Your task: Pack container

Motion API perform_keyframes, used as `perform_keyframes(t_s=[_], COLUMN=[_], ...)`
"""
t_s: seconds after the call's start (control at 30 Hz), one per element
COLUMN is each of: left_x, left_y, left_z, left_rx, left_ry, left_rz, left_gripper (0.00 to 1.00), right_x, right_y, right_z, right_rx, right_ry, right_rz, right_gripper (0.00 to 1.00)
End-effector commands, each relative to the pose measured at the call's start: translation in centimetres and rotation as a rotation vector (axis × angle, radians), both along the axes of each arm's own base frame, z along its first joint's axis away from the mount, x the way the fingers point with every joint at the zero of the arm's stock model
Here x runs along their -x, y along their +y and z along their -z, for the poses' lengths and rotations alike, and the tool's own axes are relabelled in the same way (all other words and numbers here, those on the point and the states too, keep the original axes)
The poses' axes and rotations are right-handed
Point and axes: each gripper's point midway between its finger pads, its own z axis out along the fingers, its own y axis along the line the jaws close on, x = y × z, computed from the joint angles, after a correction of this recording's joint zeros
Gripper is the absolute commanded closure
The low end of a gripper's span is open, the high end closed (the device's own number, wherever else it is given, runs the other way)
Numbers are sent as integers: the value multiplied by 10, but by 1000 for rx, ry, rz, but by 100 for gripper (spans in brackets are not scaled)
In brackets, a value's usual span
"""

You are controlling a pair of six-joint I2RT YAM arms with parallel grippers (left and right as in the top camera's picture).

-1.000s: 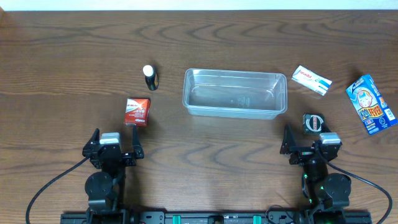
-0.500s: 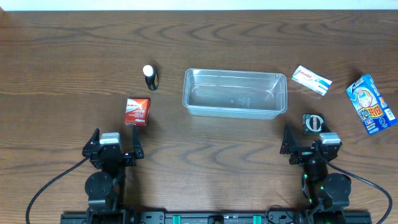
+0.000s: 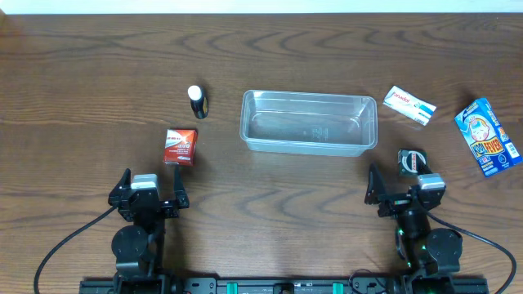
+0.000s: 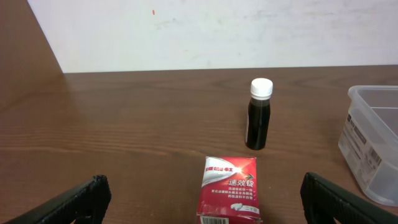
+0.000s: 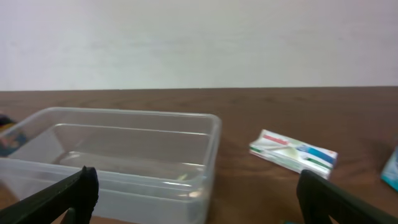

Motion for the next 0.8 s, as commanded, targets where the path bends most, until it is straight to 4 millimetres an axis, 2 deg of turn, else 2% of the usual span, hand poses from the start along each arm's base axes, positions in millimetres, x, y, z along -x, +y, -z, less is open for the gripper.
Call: perform_keyframes(t_s=[0.0, 0.07, 0.2, 0.27, 0.33, 0.43, 0.53, 0.67, 0.77], left_x=[-1, -1, -1, -1, -1, -1, -1, -1, -1], left_y=[-3, -3, -3, -3, -3, -3, -3, -3, -3], left_z=[16, 16, 16, 16, 16, 16, 16, 16, 16], left_rx=[-9, -9, -9, -9, -9, -9, -9, -9, -9], left_ry=[32, 32, 32, 32, 32, 32, 32, 32, 32], left_rz=[21, 21, 21, 21, 21, 21, 21, 21, 21], left_gripper=[2, 2, 2, 2, 2, 2, 2, 2, 2], right_x=[6, 11, 12, 5, -9, -37, -63, -87, -91], right_y=[8, 8, -7, -14, -17, -13, -25, -61, -105], right_z=[-35, -62, -114, -134, -145, -153, -158, -159, -152], right_rx=[-20, -19, -15, -11, -3, 105, 132, 131, 180], right_ry=[-64, -96, -101, -40, 66, 249, 431, 657, 809], right_rz=[-54, -58, 30, 62, 71, -11, -38, -9, 77], right_gripper=[1, 1, 1, 1, 1, 1, 1, 1, 1])
